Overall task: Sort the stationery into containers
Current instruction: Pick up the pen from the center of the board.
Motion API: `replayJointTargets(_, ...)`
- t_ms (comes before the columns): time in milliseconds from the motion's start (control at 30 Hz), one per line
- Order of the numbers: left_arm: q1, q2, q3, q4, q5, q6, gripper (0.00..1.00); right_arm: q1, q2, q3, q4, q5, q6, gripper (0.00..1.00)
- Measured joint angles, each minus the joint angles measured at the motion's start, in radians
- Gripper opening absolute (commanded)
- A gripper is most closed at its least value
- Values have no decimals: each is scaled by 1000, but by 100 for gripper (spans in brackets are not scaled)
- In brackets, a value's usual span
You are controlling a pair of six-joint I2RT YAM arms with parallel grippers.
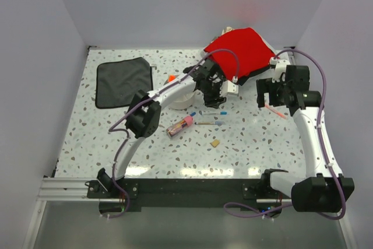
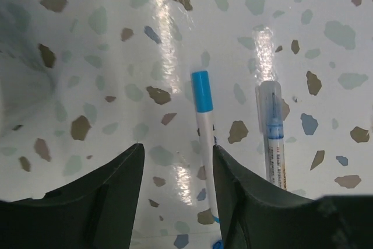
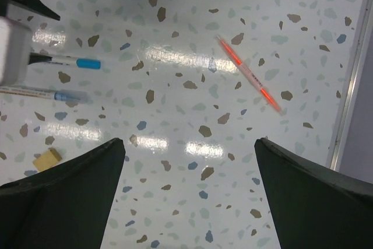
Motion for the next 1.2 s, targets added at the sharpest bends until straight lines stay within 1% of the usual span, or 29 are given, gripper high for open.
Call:
replayJointTargets(233, -53, 55, 1, -102, -97, 4, 50, 0, -31, -8, -5, 0, -15, 97)
replayJointTargets(267, -60, 55, 1, -106, -101, 4, 50, 0, -33, -12, -5, 0, -15, 97)
replayJointTargets(400, -75, 56, 10, -119, -124, 3, 43, 0, -38, -33, -6, -6, -15, 97)
replayJointTargets(633, -68, 85, 36, -130, -150, 0, 42, 0, -38, -39, -6, -26, -15, 97)
replayJointTargets(667, -68, 89, 40, -131, -150, -1, 39, 0, -38, -39, -6, -27, -15, 97)
replayJointTargets(700, -68, 90, 44, -133, -152, -1, 34, 0, -37, -39, -6, -27, -15, 97)
replayJointTargets(767, -66, 98, 56, -137, -154, 0, 27, 0, -35, -39, -5, -28, -15, 97)
replayJointTargets(933, -62, 135, 122, -179, -140, 7, 20, 0, -29, -39, -5, -30, -15, 97)
replayJointTargets(1033, -57, 146, 142, -206, -121, 25, 8, 0, -29, -39, -5, -31, -18, 97)
replayJointTargets(1067, -56, 148, 145, -211, -116, 32, 2, 0, -29, -39, -5, -31, -19, 97)
replayJointTargets(1100, -56, 150, 148, -218, -111, 38, 0, 0, -29, -39, -5, -31, -19, 97)
replayJointTargets(1200, -57, 150, 150, -238, -95, 54, 0, 0, -29, -39, -5, -34, -21, 96)
